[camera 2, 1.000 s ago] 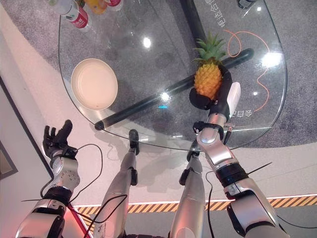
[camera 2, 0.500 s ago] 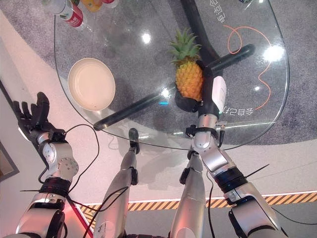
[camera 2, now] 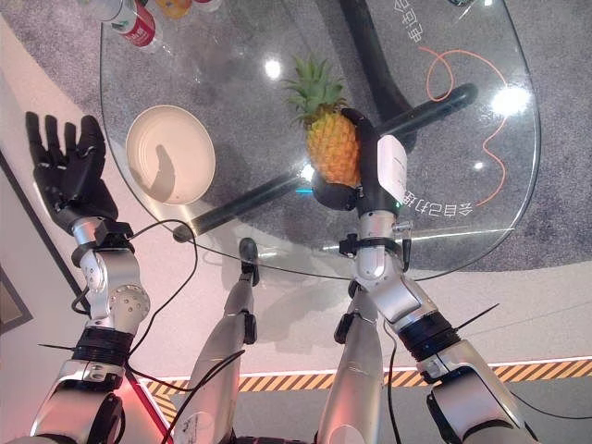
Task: Pick up the fruit to the plate
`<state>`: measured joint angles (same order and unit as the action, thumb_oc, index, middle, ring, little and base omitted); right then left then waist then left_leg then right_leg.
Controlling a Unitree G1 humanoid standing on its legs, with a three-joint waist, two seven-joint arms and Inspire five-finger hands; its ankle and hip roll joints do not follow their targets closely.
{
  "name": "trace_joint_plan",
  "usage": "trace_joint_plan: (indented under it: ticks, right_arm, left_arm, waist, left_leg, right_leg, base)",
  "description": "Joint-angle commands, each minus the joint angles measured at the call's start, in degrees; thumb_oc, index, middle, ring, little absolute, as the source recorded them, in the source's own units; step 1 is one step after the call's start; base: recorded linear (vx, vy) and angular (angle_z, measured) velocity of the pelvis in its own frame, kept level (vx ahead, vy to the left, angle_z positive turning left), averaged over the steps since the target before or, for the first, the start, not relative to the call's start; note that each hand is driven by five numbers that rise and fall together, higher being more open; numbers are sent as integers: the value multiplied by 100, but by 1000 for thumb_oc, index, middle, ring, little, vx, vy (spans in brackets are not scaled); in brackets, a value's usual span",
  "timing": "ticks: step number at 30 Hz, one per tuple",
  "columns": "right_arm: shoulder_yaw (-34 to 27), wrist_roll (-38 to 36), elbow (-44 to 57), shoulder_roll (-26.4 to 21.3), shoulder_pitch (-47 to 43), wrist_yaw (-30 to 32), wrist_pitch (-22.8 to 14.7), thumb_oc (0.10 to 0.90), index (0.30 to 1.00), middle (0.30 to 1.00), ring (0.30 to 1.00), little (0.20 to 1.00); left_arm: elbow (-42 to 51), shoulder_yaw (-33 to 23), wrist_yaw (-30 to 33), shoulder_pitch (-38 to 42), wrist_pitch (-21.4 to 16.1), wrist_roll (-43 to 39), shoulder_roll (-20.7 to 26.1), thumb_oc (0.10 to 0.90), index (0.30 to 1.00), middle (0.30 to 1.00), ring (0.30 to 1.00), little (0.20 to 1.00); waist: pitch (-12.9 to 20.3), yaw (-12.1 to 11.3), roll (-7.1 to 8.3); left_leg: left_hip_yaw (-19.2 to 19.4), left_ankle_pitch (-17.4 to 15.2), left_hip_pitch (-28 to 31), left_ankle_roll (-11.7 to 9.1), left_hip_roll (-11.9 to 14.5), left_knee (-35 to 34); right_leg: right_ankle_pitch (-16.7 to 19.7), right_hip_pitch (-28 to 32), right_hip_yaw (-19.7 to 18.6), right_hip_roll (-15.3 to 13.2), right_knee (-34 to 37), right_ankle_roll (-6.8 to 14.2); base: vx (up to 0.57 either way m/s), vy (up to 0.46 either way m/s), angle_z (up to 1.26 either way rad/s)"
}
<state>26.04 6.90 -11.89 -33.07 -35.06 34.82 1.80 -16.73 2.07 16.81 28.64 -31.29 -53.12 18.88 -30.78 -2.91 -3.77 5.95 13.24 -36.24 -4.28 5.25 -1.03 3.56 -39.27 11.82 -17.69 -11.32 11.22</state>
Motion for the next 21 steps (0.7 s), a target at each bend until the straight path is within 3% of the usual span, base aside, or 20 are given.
trace_joint_plan:
  ticks: [1, 11, 21]
  right_arm:
    - [-69, 533, 1257, -268, -440, -99, -665, 100, 300, 300, 300, 200]
    - [64, 562, 1772, -567, -656, -542, -726, 100, 300, 300, 300, 200]
    - [197, 408, 2332, -699, -789, -825, -730, 100, 300, 300, 300, 200]
  left_arm:
    - [650, -41, -615, 241, -83, -48, 383, 800, 900, 900, 900, 900]
    - [1044, 401, -1522, 293, 485, -850, 351, 800, 900, 900, 900, 900]
    - [1427, 716, -1763, 318, 815, -1258, 402, 800, 900, 900, 900, 900]
  waist:
    - [99, -48, 85]
    - [99, -6, -29]
    - [99, -2, -91]
  left_leg:
    - [-190, -513, 122, -350, 353, 421]
    - [-159, -462, 122, -327, 287, 371]
    - [-150, -447, 139, -314, 264, 335]
  right_leg:
    - [452, 3, 70, -106, 116, 170]
    - [574, 2, 65, -191, 238, 222]
    - [627, 21, 82, -250, 299, 250]
  base:
    - [0, 0, 0]
    - [0, 0, 0]
    - [0, 0, 0]
